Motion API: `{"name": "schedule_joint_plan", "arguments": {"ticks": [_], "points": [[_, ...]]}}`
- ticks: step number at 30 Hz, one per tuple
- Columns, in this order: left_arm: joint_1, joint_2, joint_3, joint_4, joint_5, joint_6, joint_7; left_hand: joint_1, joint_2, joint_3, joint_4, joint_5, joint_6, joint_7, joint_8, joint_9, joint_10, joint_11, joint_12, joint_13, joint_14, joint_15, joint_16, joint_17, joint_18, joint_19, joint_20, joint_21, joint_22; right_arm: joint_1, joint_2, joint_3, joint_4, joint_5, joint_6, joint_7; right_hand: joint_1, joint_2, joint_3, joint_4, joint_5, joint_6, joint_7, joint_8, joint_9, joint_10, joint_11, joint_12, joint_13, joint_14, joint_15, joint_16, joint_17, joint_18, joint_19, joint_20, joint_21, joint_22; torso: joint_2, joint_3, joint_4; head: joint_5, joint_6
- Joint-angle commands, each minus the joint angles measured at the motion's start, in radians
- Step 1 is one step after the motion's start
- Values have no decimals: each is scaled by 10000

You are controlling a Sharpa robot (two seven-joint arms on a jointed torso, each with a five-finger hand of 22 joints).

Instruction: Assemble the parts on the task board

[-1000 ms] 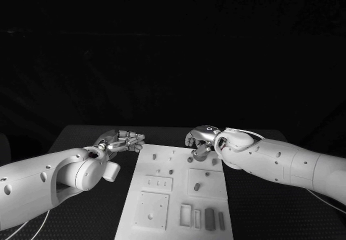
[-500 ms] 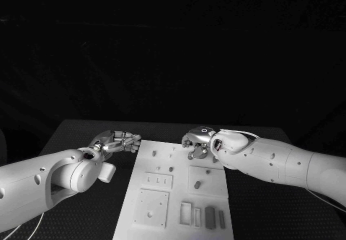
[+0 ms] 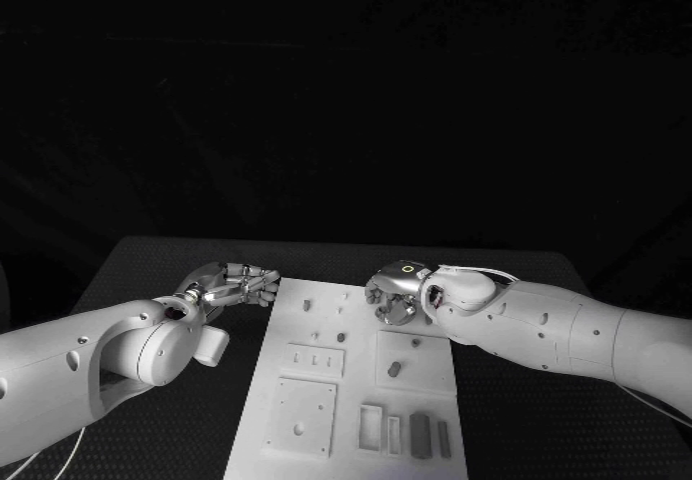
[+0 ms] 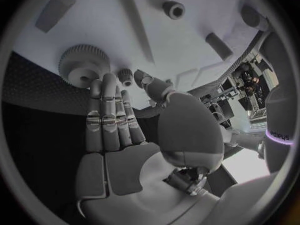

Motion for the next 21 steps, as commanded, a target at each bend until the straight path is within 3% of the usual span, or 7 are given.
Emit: {"name": "schedule_joint_plan", "arguments": {"ticks": [1,14,21], "points": [[7,18,6,13,-16,189,49,-88,18,-53,3,-68,41,60,-47,-18,67,13,-78,-15,44,12,-63,19,182,36,38,64,-16,-53,-8,-26,-54,-219,244,-33,-85,25,-74,-15,-5,69,-28,39,11,47,-18,64,23,82,19,48,30,147,50,-4,30,4,44,-2,6,2,2],[7,-1,6,7,-16,202,31,-99,-13,-77,-4,-90,46,60,-58,-21,80,11,-101,-16,47,14,-81,33,187,28,40,68,-18,-90,-12,-32,-74,-390,309,-41,-15,162,-123,-53,-27,419,-22,219,97,632,-116,231,182,323,-81,307,394,147,319,-143,289,152,117,-10,-14,20,32],[6,-10,6,-15,-15,224,15,-101,-14,-80,-4,-92,48,59,-61,-22,84,10,-107,-16,48,14,-86,37,188,27,40,69,-18,-111,-53,-37,-33,-571,388,-68,4,232,-105,-68,-36,772,-89,398,246,1103,-268,370,410,485,-224,617,657,147,551,-275,627,169,153,-19,-16,15,52]]}}
